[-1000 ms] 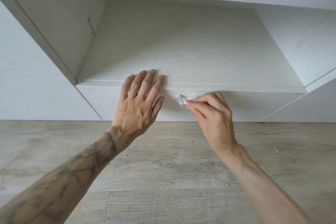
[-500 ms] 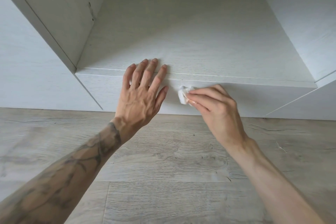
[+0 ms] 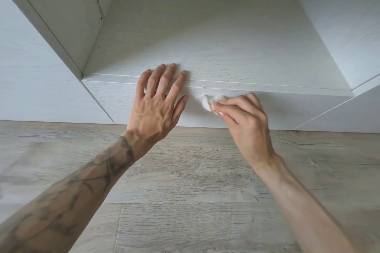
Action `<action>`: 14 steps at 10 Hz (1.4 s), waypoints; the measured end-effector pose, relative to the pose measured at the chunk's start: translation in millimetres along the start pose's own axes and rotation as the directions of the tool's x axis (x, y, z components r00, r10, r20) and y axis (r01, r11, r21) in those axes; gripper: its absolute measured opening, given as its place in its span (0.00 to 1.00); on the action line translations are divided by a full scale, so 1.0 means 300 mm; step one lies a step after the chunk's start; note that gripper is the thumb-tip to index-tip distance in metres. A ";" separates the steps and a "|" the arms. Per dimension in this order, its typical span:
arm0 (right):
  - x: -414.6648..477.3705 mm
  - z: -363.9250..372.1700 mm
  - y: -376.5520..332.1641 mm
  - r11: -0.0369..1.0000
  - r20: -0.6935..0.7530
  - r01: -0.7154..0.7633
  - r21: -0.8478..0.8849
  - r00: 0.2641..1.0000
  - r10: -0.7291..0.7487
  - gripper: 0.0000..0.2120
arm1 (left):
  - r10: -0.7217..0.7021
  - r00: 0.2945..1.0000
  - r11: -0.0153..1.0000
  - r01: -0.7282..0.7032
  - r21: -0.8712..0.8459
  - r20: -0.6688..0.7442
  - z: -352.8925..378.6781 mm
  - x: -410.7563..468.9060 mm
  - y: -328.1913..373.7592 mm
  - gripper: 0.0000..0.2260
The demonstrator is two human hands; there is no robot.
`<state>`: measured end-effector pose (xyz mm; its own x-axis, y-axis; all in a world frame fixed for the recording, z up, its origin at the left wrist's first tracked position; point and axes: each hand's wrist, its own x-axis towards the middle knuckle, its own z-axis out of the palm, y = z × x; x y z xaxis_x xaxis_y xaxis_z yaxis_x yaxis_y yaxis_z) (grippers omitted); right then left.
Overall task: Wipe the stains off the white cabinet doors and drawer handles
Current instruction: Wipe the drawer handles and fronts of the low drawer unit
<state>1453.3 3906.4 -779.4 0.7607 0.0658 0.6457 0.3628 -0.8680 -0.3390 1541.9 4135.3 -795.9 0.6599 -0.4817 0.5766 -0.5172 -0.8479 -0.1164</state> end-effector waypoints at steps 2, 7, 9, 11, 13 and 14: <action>0.010 0.015 -0.021 0.999 -0.023 -0.037 -0.016 0.999 0.036 0.09 | -0.010 1.000 1.000 0.010 0.002 0.007 0.003 0.002 0.006 0.26; 0.000 0.078 -0.063 0.997 -0.123 -0.071 0.012 0.990 0.072 0.06 | -0.023 0.999 1.000 0.023 0.015 -0.035 0.007 0.000 0.008 0.25; 0.017 0.119 -0.095 0.996 -0.146 -0.093 0.002 0.985 0.092 0.03 | -0.019 1.000 1.000 0.020 0.022 -0.023 0.006 -0.001 0.006 0.25; 0.043 0.128 -0.127 0.990 -0.165 -0.136 -0.037 0.978 0.128 0.01 | -0.020 1.000 1.000 0.020 0.018 -0.020 0.002 0.000 0.006 0.25; 0.019 0.114 -0.137 0.985 -0.158 -0.168 -0.044 0.975 0.159 0.03 | -0.014 1.000 1.000 0.014 0.009 -0.015 0.001 0.000 0.005 0.26; 0.062 0.131 -0.145 0.981 -0.150 -0.183 -0.067 0.974 0.172 0.02 | -0.014 1.000 1.000 0.015 0.016 -0.018 0.001 0.001 0.008 0.25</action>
<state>1472.9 3964.7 -779.6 0.7225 -0.1589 0.6729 0.1805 -0.8961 -0.4054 1541.2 4133.2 -796.3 0.6575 -0.4656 0.5924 -0.4986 -0.8583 -0.1211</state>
